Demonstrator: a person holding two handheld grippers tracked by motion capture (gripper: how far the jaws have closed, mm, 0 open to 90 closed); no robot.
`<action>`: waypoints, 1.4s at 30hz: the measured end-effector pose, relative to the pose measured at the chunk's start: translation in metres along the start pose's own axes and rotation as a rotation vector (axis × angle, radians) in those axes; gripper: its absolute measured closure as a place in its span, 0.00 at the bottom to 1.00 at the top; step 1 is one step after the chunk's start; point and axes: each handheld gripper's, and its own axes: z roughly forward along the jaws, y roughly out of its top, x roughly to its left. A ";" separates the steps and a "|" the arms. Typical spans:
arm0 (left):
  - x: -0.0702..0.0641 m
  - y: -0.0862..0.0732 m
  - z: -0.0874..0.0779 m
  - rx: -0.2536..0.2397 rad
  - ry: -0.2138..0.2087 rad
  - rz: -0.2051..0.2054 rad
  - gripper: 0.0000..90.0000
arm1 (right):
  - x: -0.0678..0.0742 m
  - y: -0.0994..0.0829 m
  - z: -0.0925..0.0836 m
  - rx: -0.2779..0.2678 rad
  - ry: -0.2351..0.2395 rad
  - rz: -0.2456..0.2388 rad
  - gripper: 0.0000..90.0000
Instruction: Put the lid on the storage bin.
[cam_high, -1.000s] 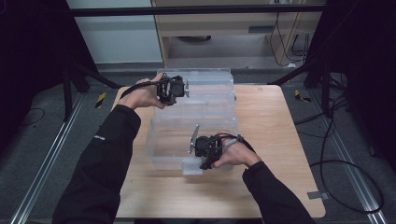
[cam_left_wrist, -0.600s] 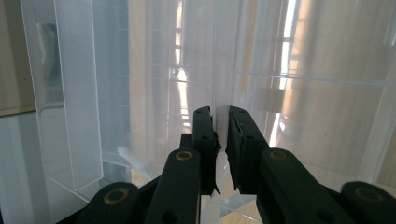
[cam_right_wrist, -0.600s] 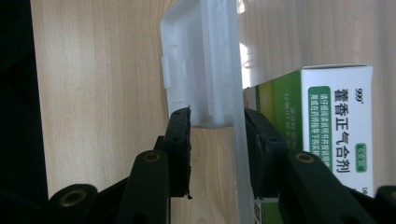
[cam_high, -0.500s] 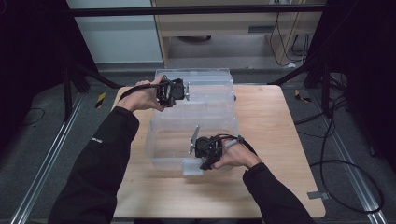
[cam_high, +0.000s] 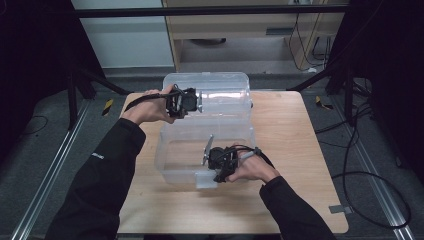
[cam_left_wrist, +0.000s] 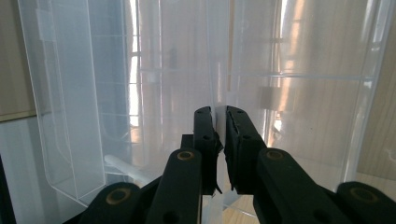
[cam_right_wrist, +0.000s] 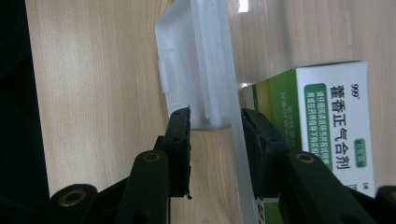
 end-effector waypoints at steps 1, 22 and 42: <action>-0.001 -0.001 -0.001 -0.007 -0.001 0.001 0.92 | 0.000 0.000 0.000 -0.001 -0.001 0.001 0.72; -0.035 -0.004 -0.023 -0.022 0.066 0.009 0.93 | 0.003 -0.002 0.001 -0.018 -0.011 0.031 0.72; -0.066 -0.012 -0.032 -0.080 0.077 -0.003 0.93 | 0.003 -0.004 0.001 -0.037 0.000 0.045 0.71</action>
